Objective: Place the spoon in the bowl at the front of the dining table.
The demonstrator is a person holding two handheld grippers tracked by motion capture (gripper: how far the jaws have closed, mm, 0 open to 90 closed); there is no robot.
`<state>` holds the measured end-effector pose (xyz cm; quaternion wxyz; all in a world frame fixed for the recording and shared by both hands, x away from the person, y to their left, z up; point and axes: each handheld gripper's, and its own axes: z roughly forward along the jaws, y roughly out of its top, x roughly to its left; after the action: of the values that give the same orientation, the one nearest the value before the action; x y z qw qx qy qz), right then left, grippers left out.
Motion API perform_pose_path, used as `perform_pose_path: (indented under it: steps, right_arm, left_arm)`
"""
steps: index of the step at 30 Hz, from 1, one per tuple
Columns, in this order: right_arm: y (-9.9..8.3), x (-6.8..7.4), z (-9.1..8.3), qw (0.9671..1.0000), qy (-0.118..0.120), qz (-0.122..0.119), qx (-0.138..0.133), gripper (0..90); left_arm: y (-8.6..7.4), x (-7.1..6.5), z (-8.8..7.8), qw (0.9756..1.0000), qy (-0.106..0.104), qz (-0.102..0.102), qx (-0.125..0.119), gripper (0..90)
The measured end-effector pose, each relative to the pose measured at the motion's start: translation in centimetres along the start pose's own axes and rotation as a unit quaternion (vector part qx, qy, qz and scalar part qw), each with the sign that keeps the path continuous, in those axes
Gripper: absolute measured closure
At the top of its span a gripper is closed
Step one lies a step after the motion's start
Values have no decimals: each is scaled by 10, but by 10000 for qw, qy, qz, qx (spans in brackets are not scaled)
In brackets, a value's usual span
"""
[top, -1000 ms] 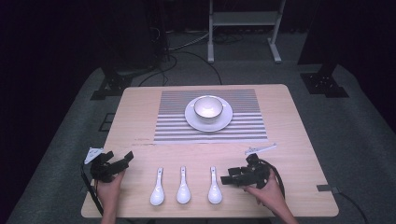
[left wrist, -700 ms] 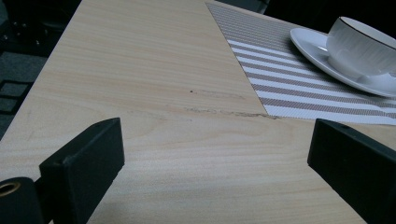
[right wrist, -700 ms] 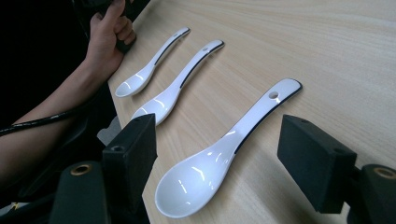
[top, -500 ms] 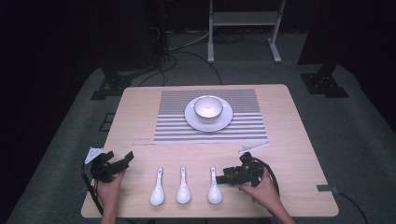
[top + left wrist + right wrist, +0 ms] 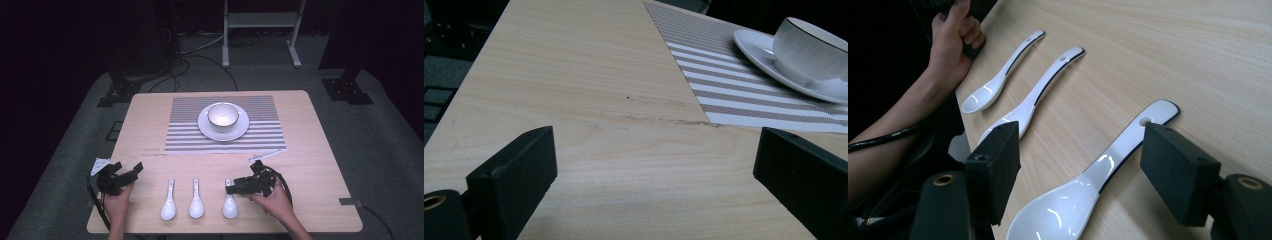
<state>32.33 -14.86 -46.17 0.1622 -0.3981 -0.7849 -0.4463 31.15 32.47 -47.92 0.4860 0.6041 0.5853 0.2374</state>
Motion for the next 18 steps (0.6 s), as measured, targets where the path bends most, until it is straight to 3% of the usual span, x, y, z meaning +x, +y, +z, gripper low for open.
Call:
perform_pose_path:
  steps: [7, 18]
  right_arm:
    - [3, -2, 5, 10000, -54, 32, -30, 337]
    - [6, -6, 10, 9994, -337, 102, -44, 397]
  left_arm:
    - [0, 0, 0, 10000, 0, -8, -2, 24]
    - [0, 0, 0, 10000, -15, -19, -6, 24]
